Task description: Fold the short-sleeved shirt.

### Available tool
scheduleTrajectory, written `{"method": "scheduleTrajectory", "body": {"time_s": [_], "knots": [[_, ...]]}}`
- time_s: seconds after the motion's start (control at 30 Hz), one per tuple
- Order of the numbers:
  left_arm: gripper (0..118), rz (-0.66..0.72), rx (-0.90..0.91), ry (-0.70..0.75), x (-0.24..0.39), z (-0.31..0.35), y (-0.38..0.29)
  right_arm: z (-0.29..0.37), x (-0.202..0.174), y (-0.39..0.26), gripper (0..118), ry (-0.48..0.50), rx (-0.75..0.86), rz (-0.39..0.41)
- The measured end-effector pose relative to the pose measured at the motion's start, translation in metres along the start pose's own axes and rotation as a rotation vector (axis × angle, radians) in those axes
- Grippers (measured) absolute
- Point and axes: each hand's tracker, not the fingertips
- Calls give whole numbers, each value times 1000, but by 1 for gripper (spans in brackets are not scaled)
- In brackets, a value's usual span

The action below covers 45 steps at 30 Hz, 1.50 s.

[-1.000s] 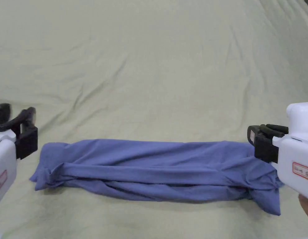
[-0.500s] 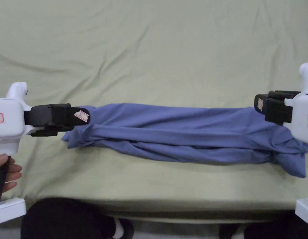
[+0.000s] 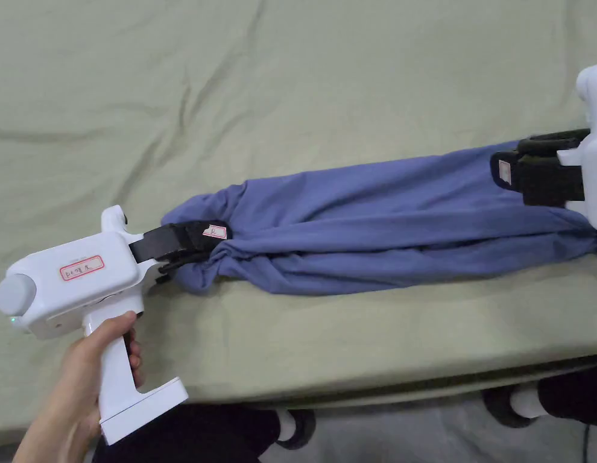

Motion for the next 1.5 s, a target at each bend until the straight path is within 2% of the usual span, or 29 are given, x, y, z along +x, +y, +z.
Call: {"method": "scheduleTrajectory", "body": {"time_s": [0.03, 0.07, 0.23, 0.33, 0.43, 0.5, 0.53, 0.63, 0.7, 0.8, 0.9, 0.93, 0.97, 1.0, 1.03, 1.13, 1.23, 1.3, 1.33, 1.37, 1.4, 1.43, 1.5], "knots": [[5, -35, 32, -98, -1, 8, -2, 0, 1, 0, 3, 0, -6, 4], [5, -38, 46, -87, 4, 17, -1, 0, 3, 0, 3, -4, -10, 6], [5, -89, 72, 52, 27, 56, -3, 8, 20, 1, 3, -14, 10, -10], [5, -186, 106, 153, 46, 91, -3, 17, 28, 1, 3, -20, 35, -18], [5, -230, 208, 433, 77, 113, -5, 25, 37, -1, 3, -15, 63, -32], [5, -330, 214, 633, 110, 104, -14, 28, 44, -4, 3, -13, 74, -47], [5, -325, 174, 694, 128, 91, -19, 30, 47, -5, 3, -16, 79, -53], [5, -536, 141, 791, 180, 45, -47, 38, 58, -10, 3, -21, 93, -74], [5, -597, 75, 789, 206, 9, -60, 45, 65, -13, 3, -25, 103, -88], [5, -744, -78, 664, 233, -51, -86, 54, 76, -18, 3, -39, 116, -102], [6, -757, -220, 558, 237, -108, -99, 60, 88, -22, 3, -53, 126, -125], [14, -736, -269, 520, 232, -117, -96, 62, 91, -23, 3, -55, 126, -132], [50, -682, -305, 522, 227, -125, -93, 62, 95, -24, 3, -54, 122, -139], [79, -638, -333, 487, 221, -128, -89, 63, 98, -25, 3, -56, 120, -143], [84, -591, -343, 431, 215, -127, -86, 63, 99, -26, 3, -58, 119, -146], [85, -494, -289, 332, 217, -88, -73, 60, 105, -27, 3, -55, 110, -156], [84, -550, -106, 342, 245, -15, -70, 56, 105, -25, 3, -46, 99, -154], [84, -582, 22, 435, 251, 16, -63, 52, 103, -24, 3, -43, 96, -146], [83, -610, 83, 508, 255, 21, -66, 50, 102, -23, 3, -40, 93, -140], [57, -670, 88, 559, 252, 14, -68, 48, 101, -22, 3, -37, 90, -136], [9, -689, 54, 597, 249, 4, -68, 47, 100, -22, 3, -35, 87, -133], [0, -650, 26, 615, 240, -15, -69, 46, 99, -21, 3, -33, 83, -132], [0, -625, -101, 579, 231, -57, -73, 46, 98, -21, 3, -34, 78, -126]]}}
